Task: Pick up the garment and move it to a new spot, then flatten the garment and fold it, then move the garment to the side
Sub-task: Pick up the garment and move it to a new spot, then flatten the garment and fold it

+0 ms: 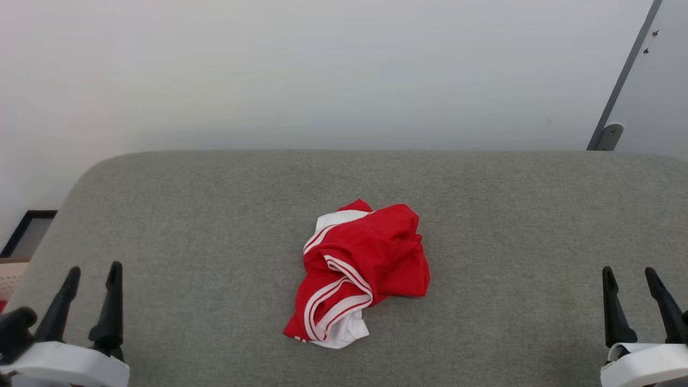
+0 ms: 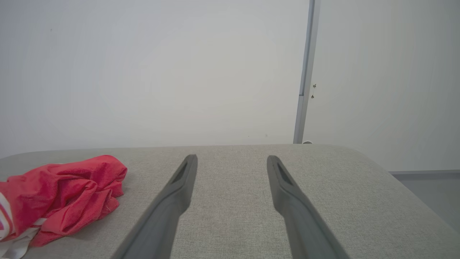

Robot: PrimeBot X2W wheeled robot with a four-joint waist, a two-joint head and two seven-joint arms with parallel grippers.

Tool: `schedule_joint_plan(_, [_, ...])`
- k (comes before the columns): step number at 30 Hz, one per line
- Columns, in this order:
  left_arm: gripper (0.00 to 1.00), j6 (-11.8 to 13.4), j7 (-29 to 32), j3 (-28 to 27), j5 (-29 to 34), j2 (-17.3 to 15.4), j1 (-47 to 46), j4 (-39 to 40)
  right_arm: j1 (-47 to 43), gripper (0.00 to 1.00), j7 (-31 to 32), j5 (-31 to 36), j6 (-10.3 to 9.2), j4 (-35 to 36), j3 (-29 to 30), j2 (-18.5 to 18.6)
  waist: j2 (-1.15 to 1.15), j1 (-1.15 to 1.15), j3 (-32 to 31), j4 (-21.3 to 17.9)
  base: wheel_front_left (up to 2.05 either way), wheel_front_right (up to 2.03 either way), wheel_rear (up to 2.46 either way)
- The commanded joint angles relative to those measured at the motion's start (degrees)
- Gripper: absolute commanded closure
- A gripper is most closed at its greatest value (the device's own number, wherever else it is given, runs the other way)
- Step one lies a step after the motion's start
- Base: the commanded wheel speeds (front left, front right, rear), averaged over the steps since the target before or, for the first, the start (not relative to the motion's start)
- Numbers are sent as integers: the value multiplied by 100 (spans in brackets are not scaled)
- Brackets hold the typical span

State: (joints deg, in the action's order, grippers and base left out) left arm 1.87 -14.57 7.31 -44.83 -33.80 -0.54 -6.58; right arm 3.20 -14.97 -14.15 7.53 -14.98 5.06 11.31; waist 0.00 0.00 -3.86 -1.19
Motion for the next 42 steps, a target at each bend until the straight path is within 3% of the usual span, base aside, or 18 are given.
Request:
schedule_joint_plan(1, [0, 44, 43, 11, 17, -16, -19, 48, -40, 0, -28, -15, -8, 3, -19, -1, 0, 0, 15, 8, 0, 0, 0])
schedule_joint_plan(8, [0, -73, 512, 206, -86, -106, -339, 198, 2, 0, -28, 1, -8, -13, -92, -11, 0, 0, 92, 32, 0, 0, 0])
schedule_joint_plan(18, [0, -522, 2056, 911, -457, -96, -1613, 88, 242, 0, -28, 2, -8, -50, -385, -31, 0, 0, 317, -223, 0, 0, 0])
schedule_joint_plan(28, [0, -802, 3408, 1558, -734, 94, -3084, -612, 620, 0, -27, -103, -8, -24, -780, -36, 0, 0, 852, -829, 0, 0, 0])
schedule_joint_plan(42, [0, -887, 4659, 2152, -857, 244, -4192, -1922, 938, 0, -20, -120, -8, 32, -946, -211, 0, 0, 1588, -1453, 0, 0, 0])
